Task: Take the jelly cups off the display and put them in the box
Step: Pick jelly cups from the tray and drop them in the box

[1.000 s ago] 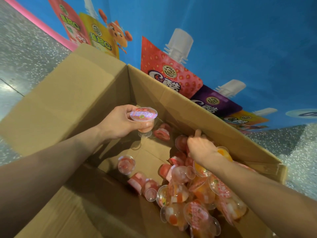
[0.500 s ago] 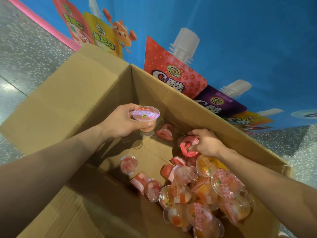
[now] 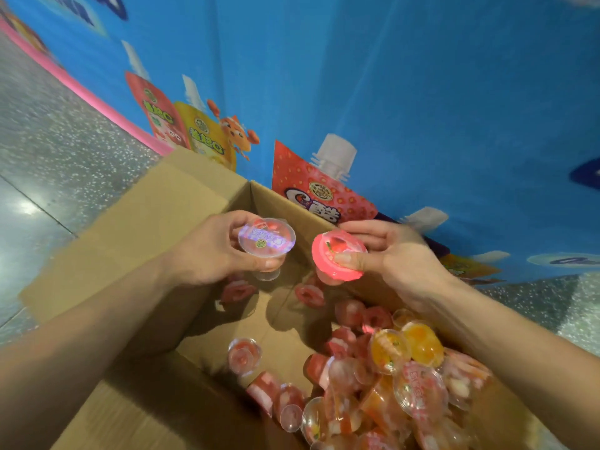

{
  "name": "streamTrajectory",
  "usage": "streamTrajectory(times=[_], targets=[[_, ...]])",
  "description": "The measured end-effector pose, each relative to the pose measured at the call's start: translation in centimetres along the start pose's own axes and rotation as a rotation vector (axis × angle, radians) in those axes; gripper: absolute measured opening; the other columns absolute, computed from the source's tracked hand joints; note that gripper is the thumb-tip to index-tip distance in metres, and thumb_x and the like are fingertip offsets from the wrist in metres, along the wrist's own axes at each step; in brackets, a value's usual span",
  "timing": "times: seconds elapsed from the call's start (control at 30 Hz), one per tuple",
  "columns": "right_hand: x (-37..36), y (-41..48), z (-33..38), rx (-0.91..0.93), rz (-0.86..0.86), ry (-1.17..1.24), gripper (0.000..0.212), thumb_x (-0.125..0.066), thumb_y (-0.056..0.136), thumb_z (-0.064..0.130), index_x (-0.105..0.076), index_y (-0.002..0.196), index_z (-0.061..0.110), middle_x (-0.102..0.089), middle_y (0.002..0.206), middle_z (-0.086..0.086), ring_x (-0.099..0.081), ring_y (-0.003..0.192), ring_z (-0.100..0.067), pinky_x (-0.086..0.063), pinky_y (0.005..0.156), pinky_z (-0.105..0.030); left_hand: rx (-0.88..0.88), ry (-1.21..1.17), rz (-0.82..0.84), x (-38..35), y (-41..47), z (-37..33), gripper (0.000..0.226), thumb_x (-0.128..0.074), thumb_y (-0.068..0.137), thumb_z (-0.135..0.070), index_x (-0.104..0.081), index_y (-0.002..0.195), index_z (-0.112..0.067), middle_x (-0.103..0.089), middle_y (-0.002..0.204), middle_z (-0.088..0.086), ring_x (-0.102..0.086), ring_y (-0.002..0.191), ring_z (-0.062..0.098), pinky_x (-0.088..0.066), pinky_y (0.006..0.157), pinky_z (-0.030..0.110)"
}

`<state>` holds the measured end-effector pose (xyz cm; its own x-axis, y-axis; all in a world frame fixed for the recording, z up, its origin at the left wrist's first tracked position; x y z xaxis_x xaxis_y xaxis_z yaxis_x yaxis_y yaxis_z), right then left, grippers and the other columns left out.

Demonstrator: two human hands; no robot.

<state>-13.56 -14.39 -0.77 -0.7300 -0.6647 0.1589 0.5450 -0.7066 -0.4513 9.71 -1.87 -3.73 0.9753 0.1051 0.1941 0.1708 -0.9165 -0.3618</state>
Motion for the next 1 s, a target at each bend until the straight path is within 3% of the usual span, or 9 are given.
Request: streamTrajectory(times=[0.1, 0.2, 0.3, 0.37, 0.47, 0.7, 1.0], targets=[[0.3, -0.9, 4.8, 0.06, 0.002, 0.043, 0.064, -0.085, 0.055, 0.012, -0.068, 0.117, 0.006, -0.078, 0.102, -0.009, -0.074, 0.091, -0.02, -0.06, 0.079, -0.028, -0.072, 0.063, -0.003, 1.8, -0.7, -4.1, 0.054, -0.093, 0.061, -0.021, -0.068, 0.108, -0.013, -0.077, 0.098, 0.001, -0.073, 0.09, 0.016, -0.057, 0.084, 0.025], [0.6, -2.7, 8.9, 0.118, 0.017, 0.028, 0.056, -0.084, 0.061, 0.005, -0.068, 0.115, 0.007, -0.078, 0.1, -0.009, -0.074, 0.086, -0.019, -0.06, 0.075, -0.027, -0.163, 0.136, -0.035, 3.2, -1.8, -8.5, 0.058, -0.095, 0.061, -0.031, -0.069, 0.109, -0.015, -0.077, 0.099, -0.001, -0.074, 0.093, 0.016, -0.057, 0.092, 0.038], [1.1, -4.7, 13.0, 0.187, 0.028, 0.007, 0.057, -0.083, 0.057, 0.01, -0.069, 0.112, 0.01, -0.078, 0.097, -0.007, -0.074, 0.084, -0.017, -0.06, 0.074, -0.026, -0.242, 0.18, -0.046, 3.4, -3.3, -13.0, 0.063, -0.094, 0.058, -0.044, -0.069, 0.111, -0.02, -0.076, 0.105, -0.005, -0.073, 0.098, 0.015, -0.056, 0.094, 0.043], [1.5, -5.8, 15.4, 0.229, 0.024, 0.011, 0.059, -0.083, 0.059, 0.006, -0.068, 0.115, 0.007, -0.078, 0.097, -0.009, -0.073, 0.084, -0.018, -0.059, 0.072, -0.024, -0.277, 0.2, -0.024, 3.5, -4.2, -15.7, 0.057, -0.095, 0.063, -0.035, -0.069, 0.11, -0.018, -0.076, 0.105, -0.004, -0.073, 0.098, 0.015, -0.056, 0.094, 0.046], [1.8, -7.3, 18.3, 0.267, 0.007, 0.021, 0.055, -0.082, 0.062, 0.0, -0.068, 0.115, 0.005, -0.078, 0.097, -0.01, -0.072, 0.081, -0.015, -0.058, 0.069, -0.022, -0.302, 0.199, -0.025, 4.1, -5.6, -19.3, 0.052, -0.091, 0.062, -0.023, -0.069, 0.109, -0.018, -0.077, 0.102, -0.005, -0.073, 0.096, 0.014, -0.058, 0.091, 0.038], [2.7, -12.6, 24.8, 0.237, 0.003, 0.024, 0.063, -0.083, 0.051, 0.013, -0.069, 0.113, 0.01, -0.079, 0.094, -0.004, -0.073, 0.082, -0.013, -0.059, 0.071, -0.023, -0.288, 0.196, -0.089, 6.5, -10.4, -26.7, 0.059, -0.092, 0.055, -0.028, -0.068, 0.109, -0.022, -0.076, 0.1, -0.011, -0.072, 0.093, 0.007, -0.057, 0.087, 0.026], [8.8, -22.0, 40.1, 0.208, -0.111, 0.044, 0.06, -0.084, 0.053, 0.014, -0.071, 0.112, 0.012, -0.078, 0.101, -0.005, -0.074, 0.096, -0.019, -0.061, 0.081, -0.031, -0.324, 0.172, -0.051, 8.0, -15.2, -44.7, 0.062, -0.096, 0.06, -0.026, -0.067, 0.114, -0.024, -0.075, 0.106, -0.007, -0.072, 0.098, 0.012, -0.058, 0.089, 0.031]])
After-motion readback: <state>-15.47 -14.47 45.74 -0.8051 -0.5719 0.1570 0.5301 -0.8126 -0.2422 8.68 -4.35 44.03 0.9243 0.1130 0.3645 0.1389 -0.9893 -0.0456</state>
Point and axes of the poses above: each hand's wrist, its own y-axis towards the middle knuckle, its own x-axis out of the back of the hand, z = x × y, the point moved 3 cm from there along y, towards the middle knuckle
